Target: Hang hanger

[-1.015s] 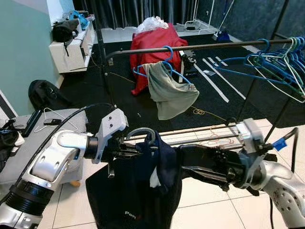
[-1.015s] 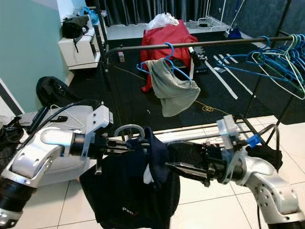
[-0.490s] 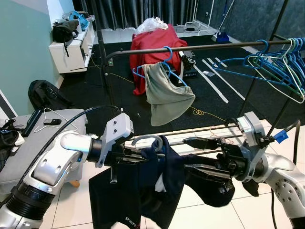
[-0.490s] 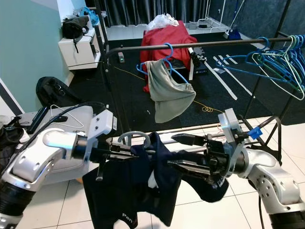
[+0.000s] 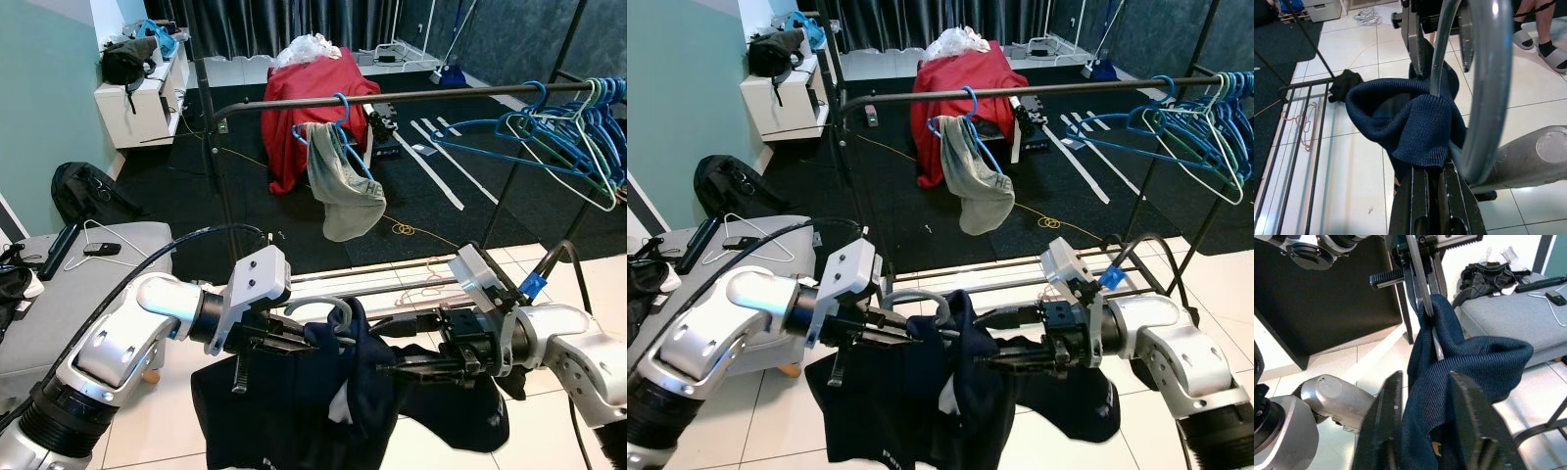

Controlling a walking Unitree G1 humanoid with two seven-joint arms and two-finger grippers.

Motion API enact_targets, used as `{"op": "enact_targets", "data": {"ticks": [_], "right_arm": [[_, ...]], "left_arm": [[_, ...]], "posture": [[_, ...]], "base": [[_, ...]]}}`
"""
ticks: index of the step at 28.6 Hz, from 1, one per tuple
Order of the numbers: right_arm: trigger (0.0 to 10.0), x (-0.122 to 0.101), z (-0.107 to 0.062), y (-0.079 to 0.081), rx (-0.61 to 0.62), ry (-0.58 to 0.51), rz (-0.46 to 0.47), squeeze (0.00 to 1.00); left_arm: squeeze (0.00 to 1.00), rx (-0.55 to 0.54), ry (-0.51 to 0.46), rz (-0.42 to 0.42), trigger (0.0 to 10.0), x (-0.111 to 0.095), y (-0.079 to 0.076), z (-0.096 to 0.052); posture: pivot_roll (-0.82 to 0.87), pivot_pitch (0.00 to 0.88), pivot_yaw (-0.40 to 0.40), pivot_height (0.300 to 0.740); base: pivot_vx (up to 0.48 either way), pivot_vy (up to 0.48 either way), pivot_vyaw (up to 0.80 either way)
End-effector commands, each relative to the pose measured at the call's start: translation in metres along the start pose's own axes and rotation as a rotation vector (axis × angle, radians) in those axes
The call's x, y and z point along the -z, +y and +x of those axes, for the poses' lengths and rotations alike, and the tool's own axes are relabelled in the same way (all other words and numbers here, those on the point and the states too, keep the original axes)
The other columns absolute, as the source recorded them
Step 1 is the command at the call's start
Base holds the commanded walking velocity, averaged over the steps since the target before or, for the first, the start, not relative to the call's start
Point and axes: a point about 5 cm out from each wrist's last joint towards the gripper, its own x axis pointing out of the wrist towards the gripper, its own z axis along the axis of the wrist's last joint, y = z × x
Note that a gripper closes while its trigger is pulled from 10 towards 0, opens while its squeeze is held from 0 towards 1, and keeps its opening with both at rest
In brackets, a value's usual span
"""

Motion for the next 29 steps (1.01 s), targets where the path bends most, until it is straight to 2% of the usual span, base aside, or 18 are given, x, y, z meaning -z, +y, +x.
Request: {"op": "enact_targets", "data": {"ticks": [1,5,16,17,18,19,21,22,23,24,25,26,27,29], "right_arm": [[0.0,-0.001,0.000,-0.002,-0.002,0.021,-0.018,0.00],[0.0,-0.002,0.001,-0.004,-0.024,0.058,-0.042,0.00],[0.0,0.000,0.001,-0.002,-0.076,0.095,-0.022,0.00],[7.4,-0.003,0.002,-0.004,-0.063,0.067,-0.038,0.00],[10.0,-0.008,0.003,-0.005,-0.060,0.023,-0.038,0.55],[10.0,-0.012,0.005,-0.005,-0.058,-0.022,-0.036,0.70],[10.0,-0.016,0.007,-0.004,-0.060,-0.060,-0.033,0.71],[10.0,-0.016,0.007,-0.004,-0.060,-0.060,-0.033,0.71],[10.0,-0.017,0.009,-0.004,-0.063,-0.072,-0.033,0.63],[10.0,-0.017,0.009,-0.004,-0.063,-0.072,-0.033,0.63],[10.0,-0.017,0.010,-0.003,-0.072,-0.070,-0.029,0.20],[10.0,-0.017,0.010,-0.003,-0.072,-0.070,-0.029,0.20],[10.0,-0.015,0.011,-0.002,-0.082,-0.055,-0.029,0.00],[10.0,-0.013,0.011,-0.001,-0.090,-0.041,-0.028,0.00]], "left_arm": [[0.00,0.013,0.001,0.030,0.0,-0.007,0.000,-0.001],[0.00,0.025,0.011,0.029,0.0,-0.007,-0.002,0.000],[0.00,0.034,0.010,0.035,0.0,-0.009,-0.001,0.002],[0.00,0.033,0.011,0.036,0.0,-0.009,-0.001,0.002],[0.00,0.031,0.016,0.040,0.0,-0.008,-0.001,0.002],[0.00,0.027,0.022,0.046,0.0,-0.008,-0.001,0.002],[0.00,0.027,0.020,0.047,0.0,-0.008,-0.002,0.003],[0.00,0.027,0.020,0.047,0.0,-0.008,-0.002,0.003],[0.00,0.028,0.017,0.046,0.0,-0.008,-0.002,0.004],[0.00,0.028,0.017,0.046,0.0,-0.008,-0.002,0.004],[0.00,0.029,0.013,0.045,0.0,-0.009,-0.003,0.004],[0.00,0.029,0.013,0.045,0.0,-0.009,-0.003,0.004],[0.00,0.031,0.010,0.045,0.0,-0.010,-0.003,0.005],[0.00,0.031,0.007,0.046,0.0,-0.011,-0.003,0.006]], "posture": [[-0.11,0.085,-0.004,0.740],[-0.11,0.087,-0.002,0.740],[-0.12,0.089,-0.004,0.740],[-0.12,0.090,-0.006,0.740],[-0.12,0.089,-0.009,0.740],[-0.12,0.089,-0.009,0.740],[-0.12,0.089,-0.008,0.740],[-0.12,0.089,-0.008,0.740],[-0.12,0.090,-0.007,0.740],[-0.12,0.090,-0.007,0.740],[-0.12,0.090,-0.007,0.740],[-0.12,0.090,-0.007,0.740],[-0.12,0.090,-0.009,0.740],[-0.12,0.089,-0.009,0.740]], "base": [[0.000,0.000,0.00],[0.000,0.000,0.00],[0.000,0.000,0.00],[0.000,0.000,0.00],[0.000,0.000,0.00],[0.000,0.000,0.00],[0.000,0.000,0.00],[0.000,0.000,0.00],[0.000,0.000,0.00],[0.000,0.000,0.00],[0.000,0.000,0.00],[0.000,0.000,0.00],[0.000,0.000,0.00],[0.000,0.000,0.00]]}}
